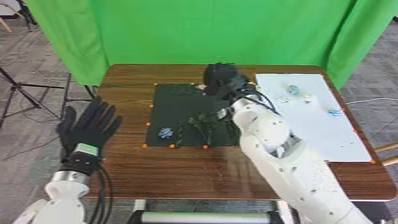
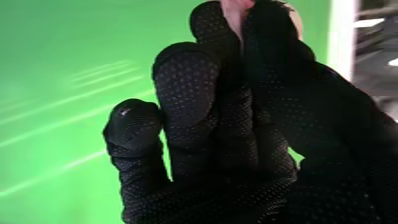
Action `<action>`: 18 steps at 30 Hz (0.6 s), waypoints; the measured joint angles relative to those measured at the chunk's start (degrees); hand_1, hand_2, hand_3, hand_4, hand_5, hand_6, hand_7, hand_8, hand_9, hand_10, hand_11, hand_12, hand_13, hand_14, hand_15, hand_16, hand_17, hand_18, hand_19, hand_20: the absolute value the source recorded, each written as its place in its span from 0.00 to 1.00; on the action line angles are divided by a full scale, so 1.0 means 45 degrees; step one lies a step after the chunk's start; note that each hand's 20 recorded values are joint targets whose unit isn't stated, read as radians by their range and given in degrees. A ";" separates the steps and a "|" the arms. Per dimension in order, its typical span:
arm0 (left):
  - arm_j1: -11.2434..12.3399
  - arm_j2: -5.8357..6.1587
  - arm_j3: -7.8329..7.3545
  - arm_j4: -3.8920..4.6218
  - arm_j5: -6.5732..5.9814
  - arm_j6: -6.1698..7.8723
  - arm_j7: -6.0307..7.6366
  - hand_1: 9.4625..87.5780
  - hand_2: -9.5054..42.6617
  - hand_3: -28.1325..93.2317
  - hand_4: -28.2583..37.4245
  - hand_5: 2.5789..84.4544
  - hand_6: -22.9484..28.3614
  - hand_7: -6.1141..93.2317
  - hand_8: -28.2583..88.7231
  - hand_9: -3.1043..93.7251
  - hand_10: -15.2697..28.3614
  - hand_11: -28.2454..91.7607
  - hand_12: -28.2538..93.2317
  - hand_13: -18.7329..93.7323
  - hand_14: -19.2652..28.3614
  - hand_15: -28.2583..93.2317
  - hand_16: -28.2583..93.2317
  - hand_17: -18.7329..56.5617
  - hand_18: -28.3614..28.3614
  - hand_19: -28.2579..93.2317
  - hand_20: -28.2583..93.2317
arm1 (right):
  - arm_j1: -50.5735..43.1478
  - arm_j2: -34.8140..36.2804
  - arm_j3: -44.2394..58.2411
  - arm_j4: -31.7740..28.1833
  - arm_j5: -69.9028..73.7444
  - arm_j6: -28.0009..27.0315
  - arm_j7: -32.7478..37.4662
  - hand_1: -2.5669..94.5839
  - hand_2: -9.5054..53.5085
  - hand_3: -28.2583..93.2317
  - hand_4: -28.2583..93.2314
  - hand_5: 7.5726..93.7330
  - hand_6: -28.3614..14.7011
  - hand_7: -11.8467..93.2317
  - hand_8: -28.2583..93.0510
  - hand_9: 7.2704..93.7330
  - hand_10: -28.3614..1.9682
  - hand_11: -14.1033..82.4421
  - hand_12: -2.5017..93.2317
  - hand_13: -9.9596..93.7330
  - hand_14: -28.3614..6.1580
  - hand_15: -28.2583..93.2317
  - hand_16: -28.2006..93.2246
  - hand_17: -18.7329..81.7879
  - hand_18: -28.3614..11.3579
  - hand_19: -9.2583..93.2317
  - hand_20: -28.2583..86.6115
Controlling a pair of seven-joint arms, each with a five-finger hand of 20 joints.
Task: Arrange flowers
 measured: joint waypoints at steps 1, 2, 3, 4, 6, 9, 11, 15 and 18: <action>-0.0111 0.0000 0.0112 0.0050 0.0001 0.0000 -0.0048 0.23 0.34 0.82 0.00 0.41 0.56 0.18 0.16 0.33 0.61 0.37 0.29 0.34 0.62 0.44 0.17 0.17 0.73 0.50 0.32 | 0.0099 -0.0254 -0.0203 0.0175 -0.0313 -0.0160 -0.0083 0.66 0.00 0.81 0.00 0.80 0.69 0.43 0.28 0.95 0.69 0.24 0.46 0.82 0.71 0.67 0.58 0.61 0.23 1.00 0.57; -0.0242 0.0010 0.0248 0.0108 0.0001 0.0001 -0.0090 0.23 0.34 0.82 0.00 0.41 0.56 0.18 0.16 0.33 0.61 0.37 0.29 0.34 0.62 0.44 0.17 0.17 0.73 0.50 0.32 | 0.0155 -0.0510 -0.0366 0.0374 -0.0577 -0.0248 -0.0088 0.66 0.00 0.81 0.00 0.80 0.69 0.43 0.28 0.95 0.69 0.24 0.46 0.82 0.71 0.67 0.58 0.61 0.23 1.00 0.57; -0.0390 0.0035 0.0415 0.0177 0.0000 0.0004 -0.0128 0.23 0.34 0.82 0.00 0.41 0.56 0.18 0.16 0.33 0.61 0.37 0.29 0.34 0.62 0.44 0.17 0.17 0.73 0.50 0.32 | 0.0184 -0.0773 -0.0493 0.0611 -0.0771 -0.0257 -0.0067 0.66 0.00 0.81 0.00 0.80 0.69 0.43 0.27 0.95 0.69 0.24 0.45 0.82 0.71 0.67 0.58 0.61 0.23 1.00 0.57; -0.0566 0.0069 0.0605 0.0255 0.0000 0.0006 -0.0177 0.23 0.34 0.82 0.00 0.41 0.56 0.18 0.16 0.33 0.61 0.37 0.29 0.34 0.62 0.44 0.17 0.17 0.73 0.50 0.32 | 0.0189 -0.1036 -0.0591 0.0866 -0.0871 -0.0255 -0.0017 0.66 0.00 0.81 0.00 0.80 0.69 0.43 0.27 0.95 0.69 0.24 0.45 0.82 0.71 0.67 0.58 0.61 0.23 1.00 0.57; -0.0943 0.0155 0.0990 0.0421 0.0000 0.0005 -0.0292 0.23 0.34 0.82 0.00 0.41 0.56 0.18 0.16 0.32 0.61 0.37 0.29 0.34 0.62 0.44 0.17 0.17 0.73 0.50 0.32 | 0.0186 -0.1485 -0.0744 0.1364 -0.0888 -0.0247 0.0128 0.66 0.00 0.81 0.00 0.80 0.69 0.43 0.27 0.95 0.69 0.24 0.45 0.82 0.70 0.67 0.59 0.61 0.22 1.00 0.57; -0.1434 0.0200 0.1314 0.0563 0.0054 0.0002 -0.0556 0.23 0.35 0.83 0.00 0.41 0.57 0.19 0.16 0.33 0.61 0.38 0.29 0.34 0.63 0.45 0.17 0.17 0.73 0.50 0.32 | 0.0151 -0.1908 -0.1002 0.1921 -0.0969 -0.0247 0.0317 0.65 0.00 0.80 0.00 0.79 0.68 0.42 0.27 0.94 0.69 0.23 0.45 0.82 0.69 0.67 0.59 0.61 0.22 1.00 0.57; -0.1657 0.0169 0.1343 0.0568 0.0092 0.0064 -0.0750 0.23 0.35 0.83 0.00 0.41 0.57 0.19 0.16 0.33 0.61 0.38 0.29 0.34 0.63 0.45 0.17 0.17 0.73 0.50 0.32 | 0.0126 -0.2070 -0.1227 0.2196 -0.1154 -0.0232 0.0523 0.65 0.00 0.80 0.00 0.79 0.68 0.42 0.26 0.94 0.69 0.23 0.44 0.82 0.69 0.67 0.59 0.61 0.22 1.00 0.57; -0.1924 0.0078 0.1438 0.0550 0.0076 0.0317 -0.0802 0.23 0.36 0.83 0.00 0.42 0.57 0.19 0.16 0.33 0.62 0.38 0.29 0.35 0.63 0.46 0.17 0.17 0.73 0.51 0.32 | 0.0067 -0.2356 -0.1563 0.2764 -0.1607 -0.0175 0.1155 0.65 0.00 0.80 0.00 0.79 0.67 0.41 0.26 0.92 0.69 0.23 0.44 0.81 0.68 0.67 0.59 0.61 0.21 0.99 0.57; -0.1948 0.0061 0.1457 0.0493 0.0058 0.0509 -0.0798 0.23 0.37 0.83 0.00 0.43 0.57 0.20 0.16 0.34 0.62 0.39 0.29 0.35 0.63 0.47 0.16 0.18 0.73 0.51 0.32 | -0.0008 -0.2478 -0.1590 0.3047 -0.1724 -0.0277 0.1259 0.64 0.00 0.80 0.00 0.77 0.66 0.39 0.25 0.90 0.68 0.22 0.41 0.80 0.68 0.67 0.58 0.61 0.20 0.99 0.57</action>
